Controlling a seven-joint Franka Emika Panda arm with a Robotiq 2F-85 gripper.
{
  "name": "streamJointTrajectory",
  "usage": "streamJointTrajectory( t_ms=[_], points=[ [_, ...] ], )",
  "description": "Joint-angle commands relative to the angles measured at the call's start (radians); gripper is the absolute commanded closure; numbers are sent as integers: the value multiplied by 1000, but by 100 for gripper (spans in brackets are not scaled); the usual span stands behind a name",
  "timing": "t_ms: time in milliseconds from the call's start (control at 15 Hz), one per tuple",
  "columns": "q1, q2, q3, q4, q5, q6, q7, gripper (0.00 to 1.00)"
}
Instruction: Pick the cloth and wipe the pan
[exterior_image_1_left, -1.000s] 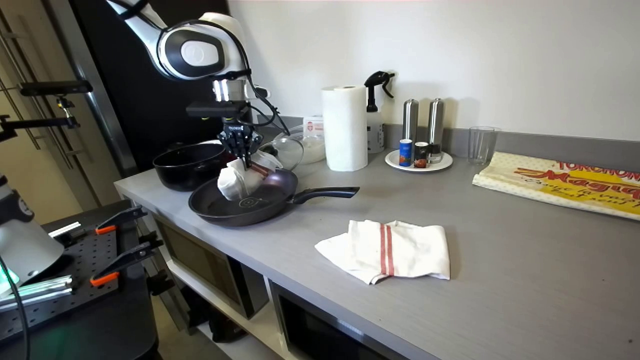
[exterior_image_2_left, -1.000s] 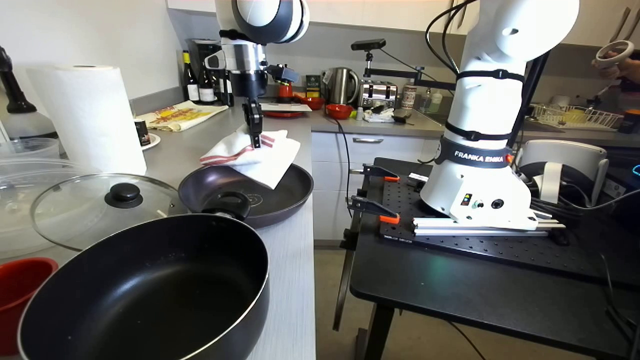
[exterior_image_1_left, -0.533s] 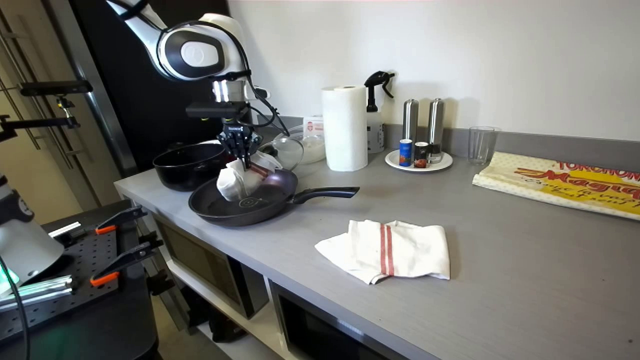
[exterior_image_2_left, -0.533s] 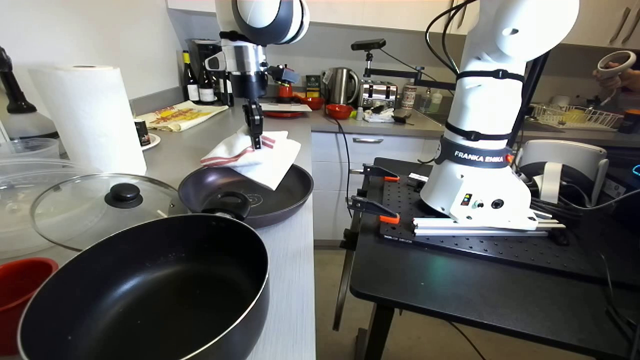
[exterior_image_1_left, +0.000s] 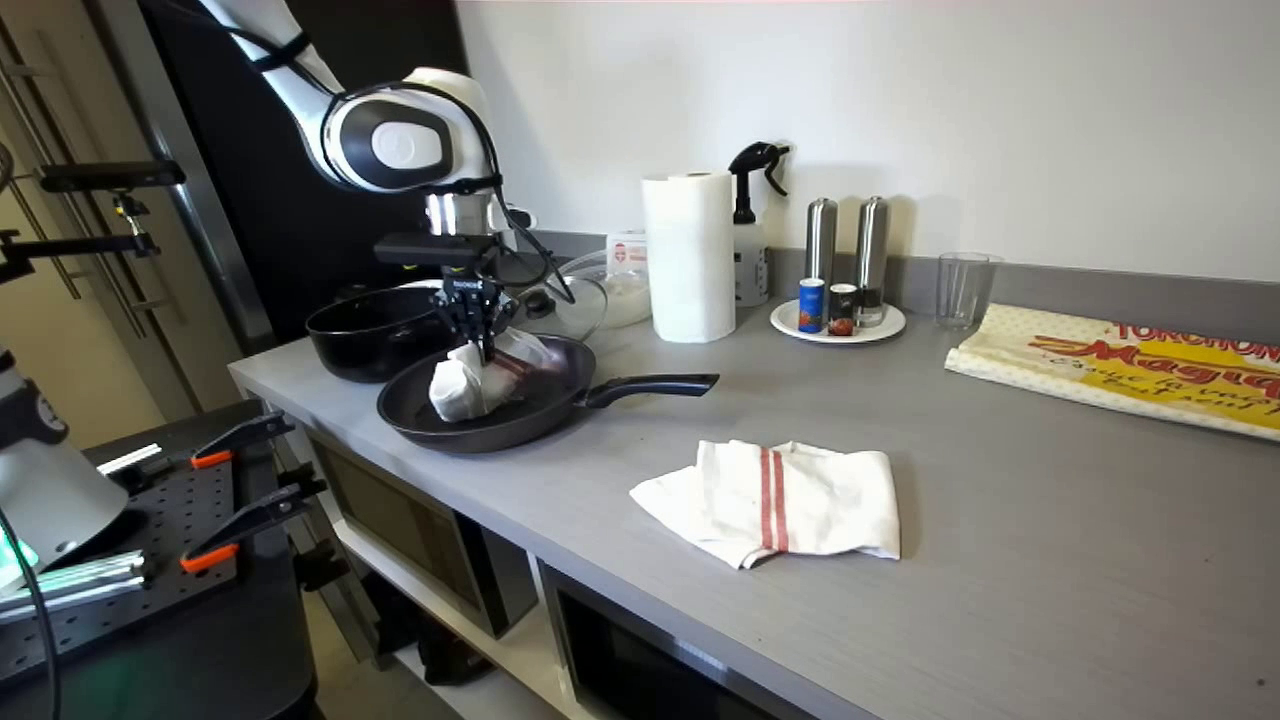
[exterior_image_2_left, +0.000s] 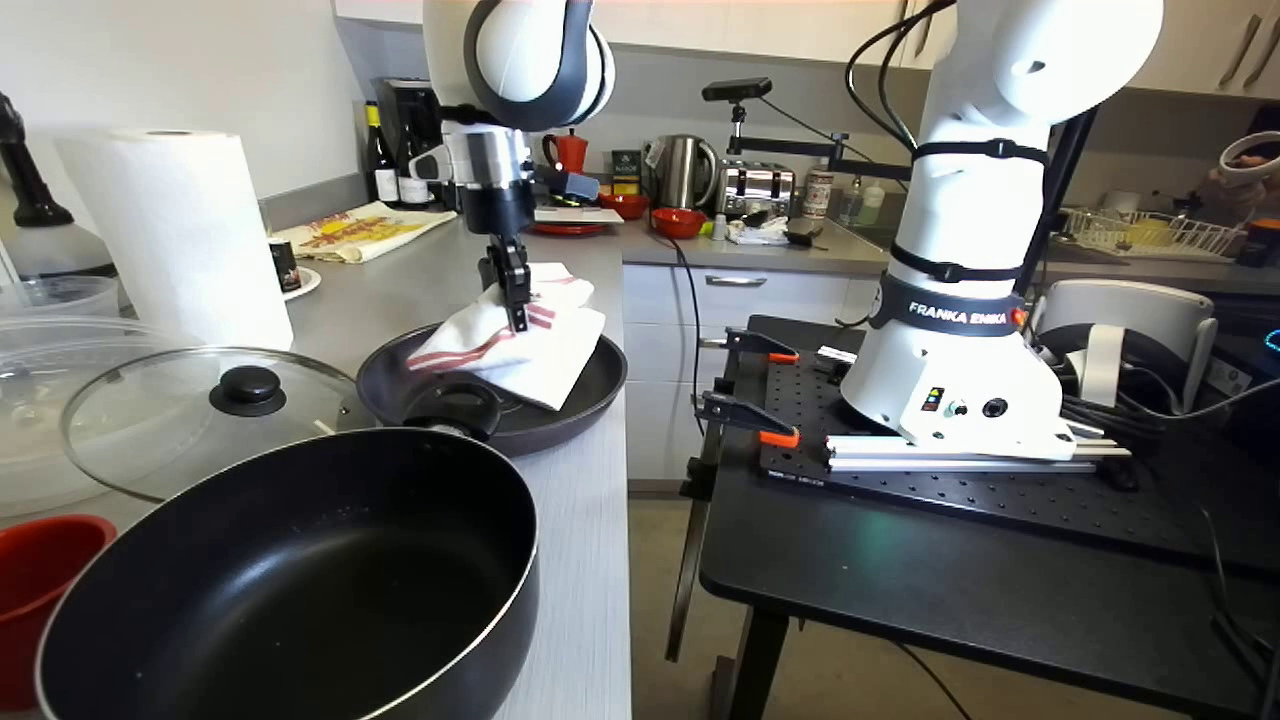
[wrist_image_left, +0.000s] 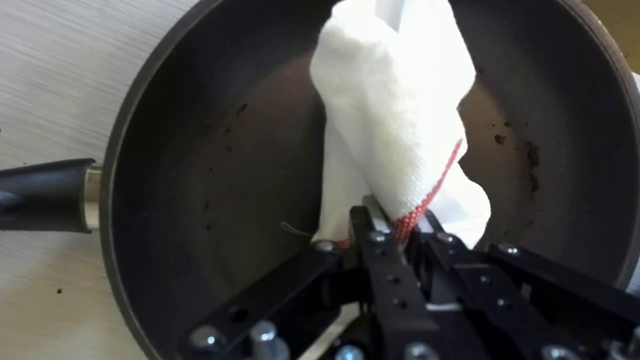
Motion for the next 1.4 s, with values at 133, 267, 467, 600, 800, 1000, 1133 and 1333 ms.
streamJointTrajectory(
  t_ms=[133,267,467,600,800,1000,1133,1333],
  points=[
    [28,110,-14,20,-80,95,52,97],
    [51,147,-30,22,-132,135,100,97],
    [97,194,-64,25,-210,186,178,97],
    [130,218,-90,32,-256,207,223,97],
    [155,229,-116,43,-296,207,270,97],
    [154,224,-127,41,-303,211,289,97],
    [139,223,-127,40,-293,217,287,97],
    [97,223,-123,39,-268,235,265,97]
  ],
)
